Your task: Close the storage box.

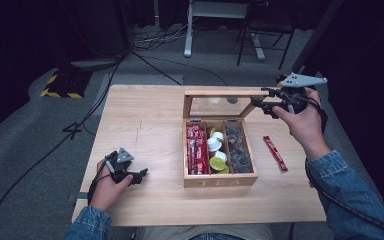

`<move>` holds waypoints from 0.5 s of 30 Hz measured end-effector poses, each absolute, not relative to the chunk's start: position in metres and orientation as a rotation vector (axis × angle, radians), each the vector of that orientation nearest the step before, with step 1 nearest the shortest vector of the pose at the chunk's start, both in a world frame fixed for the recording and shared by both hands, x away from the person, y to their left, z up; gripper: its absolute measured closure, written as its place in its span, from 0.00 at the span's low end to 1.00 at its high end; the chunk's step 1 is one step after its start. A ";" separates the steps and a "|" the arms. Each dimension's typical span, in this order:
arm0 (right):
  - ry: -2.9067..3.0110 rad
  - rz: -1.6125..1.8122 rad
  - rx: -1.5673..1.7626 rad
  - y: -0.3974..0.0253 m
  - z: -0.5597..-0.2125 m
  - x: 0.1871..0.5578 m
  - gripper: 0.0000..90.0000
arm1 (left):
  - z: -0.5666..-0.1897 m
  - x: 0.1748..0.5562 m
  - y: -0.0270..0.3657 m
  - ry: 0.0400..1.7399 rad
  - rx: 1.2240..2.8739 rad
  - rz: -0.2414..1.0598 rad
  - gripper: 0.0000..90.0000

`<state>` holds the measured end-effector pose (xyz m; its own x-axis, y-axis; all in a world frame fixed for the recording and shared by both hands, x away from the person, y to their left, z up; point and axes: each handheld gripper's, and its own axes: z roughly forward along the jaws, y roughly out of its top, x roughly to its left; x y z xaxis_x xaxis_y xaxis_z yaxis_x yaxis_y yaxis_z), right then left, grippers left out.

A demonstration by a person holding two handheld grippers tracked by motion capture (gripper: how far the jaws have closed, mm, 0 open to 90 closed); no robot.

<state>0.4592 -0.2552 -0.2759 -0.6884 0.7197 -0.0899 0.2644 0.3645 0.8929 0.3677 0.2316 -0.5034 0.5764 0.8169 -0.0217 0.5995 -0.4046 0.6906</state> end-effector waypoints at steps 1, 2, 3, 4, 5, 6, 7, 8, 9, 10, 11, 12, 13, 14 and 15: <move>2.162 1.280 0.857 -0.255 -0.277 0.455 0.49 | -0.503 0.368 0.232 1.124 2.145 0.422 0.19; 2.164 1.279 0.851 -0.256 -0.278 0.452 0.48 | -0.503 0.368 0.232 1.124 2.146 0.422 0.19; 2.167 1.275 0.848 -0.256 -0.279 0.449 0.48 | -0.503 0.368 0.232 1.124 2.146 0.422 0.19; 2.165 1.273 0.841 -0.256 -0.280 0.447 0.48 | -0.504 0.368 0.231 1.126 2.143 0.424 0.19; 2.170 1.263 0.839 -0.255 -0.281 0.443 0.48 | -0.504 0.368 0.231 1.126 2.143 0.425 0.19; 2.171 1.258 0.832 -0.255 -0.282 0.441 0.48 | -0.504 0.368 0.231 1.127 2.142 0.424 0.19; 2.172 1.247 0.825 -0.255 -0.283 0.438 0.48 | -0.504 0.368 0.231 1.128 2.141 0.425 0.19; 2.175 1.240 0.818 -0.255 -0.284 0.435 0.48 | -0.504 0.368 0.231 1.128 2.141 0.425 0.19; 2.178 1.235 0.813 -0.255 -0.286 0.432 0.48 | -0.504 0.368 0.231 1.128 2.141 0.425 0.19; 2.183 1.228 0.810 -0.255 -0.287 0.429 0.48 | -0.504 0.368 0.231 1.126 2.140 0.426 0.19; 2.188 1.222 0.800 -0.255 -0.288 0.426 0.48 | -0.504 0.368 0.231 1.127 2.140 0.425 0.19; 2.192 1.219 0.795 -0.255 -0.289 0.423 0.48 | -0.504 0.368 0.231 1.126 2.139 0.426 0.19; 2.193 1.219 0.788 -0.255 -0.291 0.421 0.47 | -0.504 0.368 0.231 1.127 2.140 0.427 0.19; 2.194 1.220 0.789 -0.256 -0.293 0.418 0.47 | -0.504 0.368 0.231 1.128 2.140 0.425 0.19; 2.195 1.220 0.784 -0.256 -0.295 0.415 0.47 | -0.504 0.368 0.231 1.127 2.140 0.427 0.19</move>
<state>0.4153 -0.2560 -0.2945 -0.7062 0.6920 -0.1495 0.2387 0.4315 0.8700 0.3678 0.2311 -0.5038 0.5727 0.8195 -0.0217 0.5991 -0.4004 0.6934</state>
